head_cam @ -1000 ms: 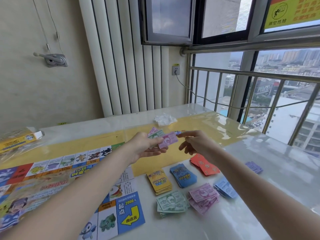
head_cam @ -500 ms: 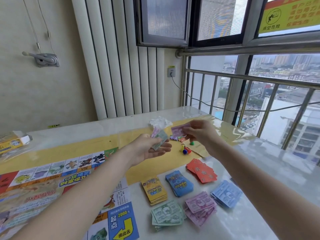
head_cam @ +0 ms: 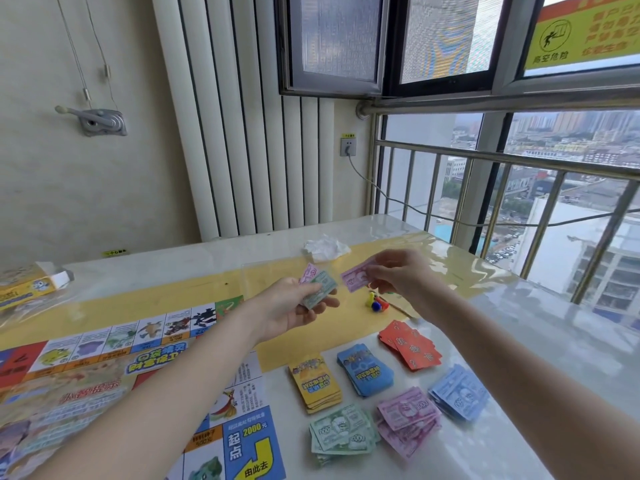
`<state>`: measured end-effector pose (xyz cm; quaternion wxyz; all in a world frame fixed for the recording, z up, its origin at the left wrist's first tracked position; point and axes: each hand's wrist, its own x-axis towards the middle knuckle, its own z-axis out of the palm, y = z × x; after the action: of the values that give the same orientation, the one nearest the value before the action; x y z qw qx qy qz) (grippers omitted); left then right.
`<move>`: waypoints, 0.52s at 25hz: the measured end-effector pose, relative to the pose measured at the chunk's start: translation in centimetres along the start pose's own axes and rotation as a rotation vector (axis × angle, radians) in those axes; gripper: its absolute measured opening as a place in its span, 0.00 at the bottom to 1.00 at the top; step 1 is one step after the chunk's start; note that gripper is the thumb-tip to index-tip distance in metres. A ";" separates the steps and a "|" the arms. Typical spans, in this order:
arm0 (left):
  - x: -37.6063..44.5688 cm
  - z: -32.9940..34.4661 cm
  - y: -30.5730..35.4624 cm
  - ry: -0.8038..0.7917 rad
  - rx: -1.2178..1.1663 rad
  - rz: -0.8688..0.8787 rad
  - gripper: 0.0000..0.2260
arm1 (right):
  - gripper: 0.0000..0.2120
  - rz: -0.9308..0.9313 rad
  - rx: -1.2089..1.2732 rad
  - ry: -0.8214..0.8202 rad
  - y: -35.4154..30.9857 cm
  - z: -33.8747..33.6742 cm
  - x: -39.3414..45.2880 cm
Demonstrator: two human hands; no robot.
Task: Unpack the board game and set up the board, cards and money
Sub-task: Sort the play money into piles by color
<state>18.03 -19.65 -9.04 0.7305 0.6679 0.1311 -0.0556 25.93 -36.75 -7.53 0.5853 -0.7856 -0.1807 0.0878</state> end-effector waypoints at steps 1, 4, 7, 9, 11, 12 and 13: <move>0.0 0.0 0.0 -0.022 -0.017 -0.010 0.11 | 0.05 0.001 0.022 -0.027 0.1 0.1 -0.1; -0.4 0.2 0.1 -0.098 -0.083 -0.033 0.11 | 0.03 0.003 -0.020 -0.133 0.2 0.6 -0.4; -0.8 0.1 0.1 -0.130 0.005 -0.025 0.10 | 0.04 -0.006 -0.044 -0.200 0.6 0.8 -0.6; -1.0 -0.2 0.1 -0.124 0.073 -0.024 0.14 | 0.05 0.008 0.017 -0.232 0.8 0.7 -0.9; -1.1 -0.4 0.0 -0.121 0.126 -0.030 0.15 | 0.04 0.019 0.059 -0.260 0.9 0.7 -1.2; -1.1 -0.5 -0.1 -0.119 0.141 -0.029 0.15 | 0.04 0.024 0.061 -0.267 1.0 0.6 -1.3; -1.1 -0.5 -0.2 -0.115 0.145 -0.027 0.14 | 0.04 0.029 0.058 -0.269 1.0 0.6 -1.3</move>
<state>16.84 -19.24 -8.94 0.6857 0.7129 0.0936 -0.1132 24.71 -37.01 -8.77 0.5769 -0.7520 -0.2435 0.2059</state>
